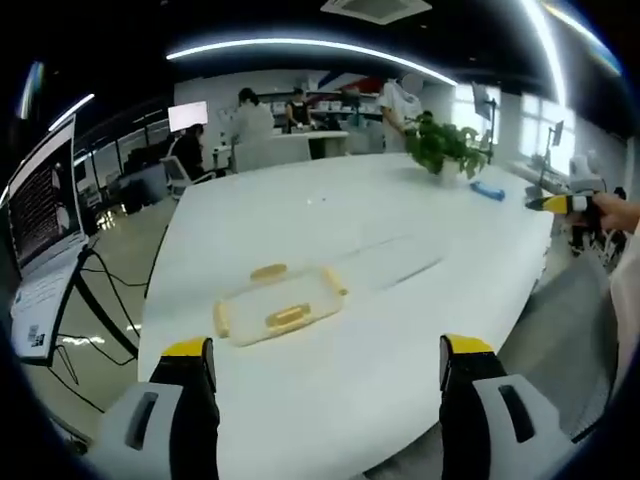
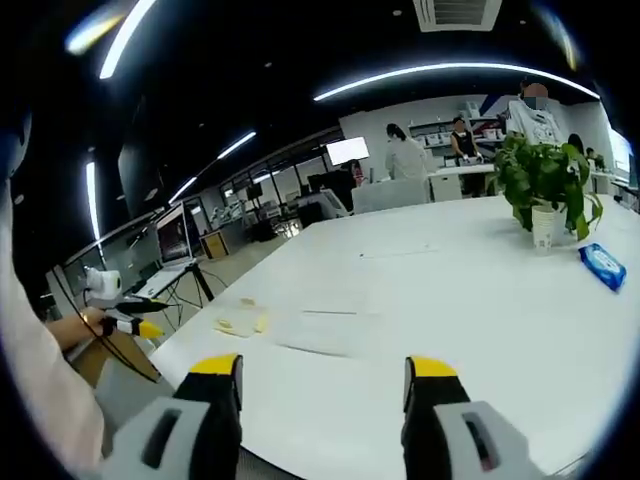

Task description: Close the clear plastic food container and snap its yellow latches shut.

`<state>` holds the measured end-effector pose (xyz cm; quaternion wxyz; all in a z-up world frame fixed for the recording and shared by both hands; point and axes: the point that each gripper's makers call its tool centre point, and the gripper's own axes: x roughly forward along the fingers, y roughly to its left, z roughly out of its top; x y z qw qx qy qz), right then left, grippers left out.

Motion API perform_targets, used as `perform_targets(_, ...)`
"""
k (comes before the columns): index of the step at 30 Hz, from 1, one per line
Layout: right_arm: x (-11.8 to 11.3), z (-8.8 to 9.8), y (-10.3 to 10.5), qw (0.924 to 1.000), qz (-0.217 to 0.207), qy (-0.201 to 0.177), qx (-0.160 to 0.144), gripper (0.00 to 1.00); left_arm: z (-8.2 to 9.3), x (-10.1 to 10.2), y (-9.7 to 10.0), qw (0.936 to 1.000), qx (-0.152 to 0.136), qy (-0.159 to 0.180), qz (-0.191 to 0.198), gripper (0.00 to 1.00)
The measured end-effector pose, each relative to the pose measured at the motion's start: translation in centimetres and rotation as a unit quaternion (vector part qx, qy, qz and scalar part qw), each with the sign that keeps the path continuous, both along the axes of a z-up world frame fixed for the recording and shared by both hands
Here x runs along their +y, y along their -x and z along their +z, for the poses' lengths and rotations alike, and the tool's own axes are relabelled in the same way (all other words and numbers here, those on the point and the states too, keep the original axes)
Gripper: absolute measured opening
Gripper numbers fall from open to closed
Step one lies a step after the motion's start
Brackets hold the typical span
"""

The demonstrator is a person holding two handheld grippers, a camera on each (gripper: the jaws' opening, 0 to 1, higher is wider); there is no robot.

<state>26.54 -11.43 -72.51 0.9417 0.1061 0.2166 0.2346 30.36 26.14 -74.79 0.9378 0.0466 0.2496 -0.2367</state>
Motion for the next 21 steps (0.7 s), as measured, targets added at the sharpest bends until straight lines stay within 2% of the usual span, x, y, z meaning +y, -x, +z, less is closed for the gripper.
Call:
perform_targets(4,-0.66,-0.12,-0.31,0.9995,-0.015,0.027,-0.007,0.67,0.29,0.14,0.06,0.9999,-0.003,0.008,0.006,0.93)
perform_targets(9,-0.99,-0.03,-0.51,0.9995,-0.026,0.016,-0.003,0.67,-0.12,0.3,0.28,1.0,0.003,-0.005,0.002,0.93)
perform_targets(15,-0.61,-0.37,-0.32,0.9997,-0.014,0.019,0.006,0.67,0.58,0.31,0.04,0.9999,-0.011,0.0,0.007,0.93)
perform_targets(21,-0.16,-0.34,-0.22,0.9998,-0.007,0.016,0.008,0.67,0.4,0.39,0.08,1.0,-0.008,-0.002,0.005,0.92)
